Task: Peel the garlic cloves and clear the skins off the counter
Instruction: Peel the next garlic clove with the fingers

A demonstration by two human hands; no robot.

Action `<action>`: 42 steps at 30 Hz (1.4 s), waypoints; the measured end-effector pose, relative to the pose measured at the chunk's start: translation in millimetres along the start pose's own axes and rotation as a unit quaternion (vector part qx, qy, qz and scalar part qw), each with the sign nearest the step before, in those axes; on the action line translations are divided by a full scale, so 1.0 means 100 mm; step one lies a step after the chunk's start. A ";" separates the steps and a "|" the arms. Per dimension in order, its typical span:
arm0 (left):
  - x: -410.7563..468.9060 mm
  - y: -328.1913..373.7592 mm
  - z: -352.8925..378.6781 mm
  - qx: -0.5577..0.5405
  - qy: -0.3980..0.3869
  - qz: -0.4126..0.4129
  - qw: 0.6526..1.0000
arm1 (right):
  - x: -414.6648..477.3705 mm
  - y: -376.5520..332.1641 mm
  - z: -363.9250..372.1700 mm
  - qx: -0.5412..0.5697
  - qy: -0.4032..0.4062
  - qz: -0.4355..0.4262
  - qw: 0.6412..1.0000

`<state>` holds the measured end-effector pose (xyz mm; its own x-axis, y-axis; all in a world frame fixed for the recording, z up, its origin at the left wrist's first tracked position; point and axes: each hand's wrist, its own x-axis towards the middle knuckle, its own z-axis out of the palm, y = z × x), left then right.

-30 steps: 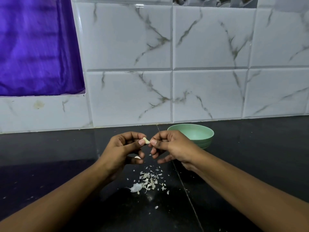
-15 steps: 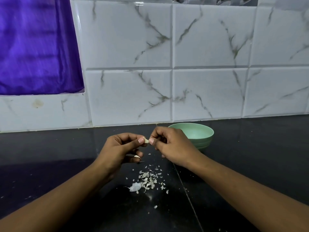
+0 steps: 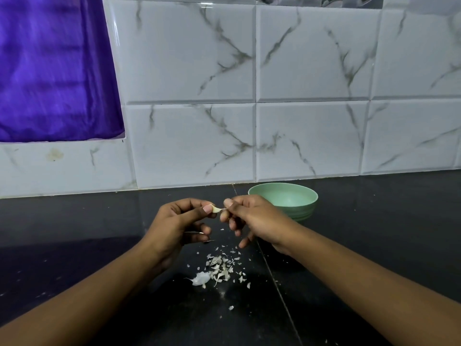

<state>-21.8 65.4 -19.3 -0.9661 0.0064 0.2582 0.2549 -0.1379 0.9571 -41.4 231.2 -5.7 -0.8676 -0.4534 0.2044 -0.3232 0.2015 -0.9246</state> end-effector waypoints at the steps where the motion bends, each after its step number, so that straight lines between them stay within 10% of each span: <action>1: 0.00 0.00 0.00 -0.005 0.006 -0.004 1.000 | 0.01 0.01 0.00 -0.035 0.015 -0.022 0.999; 25: -0.04 0.02 0.03 0.055 -0.010 0.063 0.996 | -0.01 -0.01 0.02 -0.012 0.031 -0.026 0.999; 29: -0.02 0.04 0.05 -0.001 0.002 -0.025 1.000 | 0.00 0.03 -0.02 -0.394 0.153 -0.252 0.871; 35: 0.00 0.08 0.03 -0.021 -0.006 -0.095 0.995 | 0.04 0.09 -0.01 -0.526 0.186 -0.376 0.740; 42: 0.00 0.12 0.01 -0.035 -0.021 -0.103 0.994 | 0.09 0.11 -0.10 -0.373 0.133 -0.354 0.848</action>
<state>-19.0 64.5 -7.7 -0.9944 0.0835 0.0653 0.0476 -0.1986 0.9789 -55.9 237.7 -10.6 -0.3795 -0.4977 0.7799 -0.8611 0.4983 -0.1010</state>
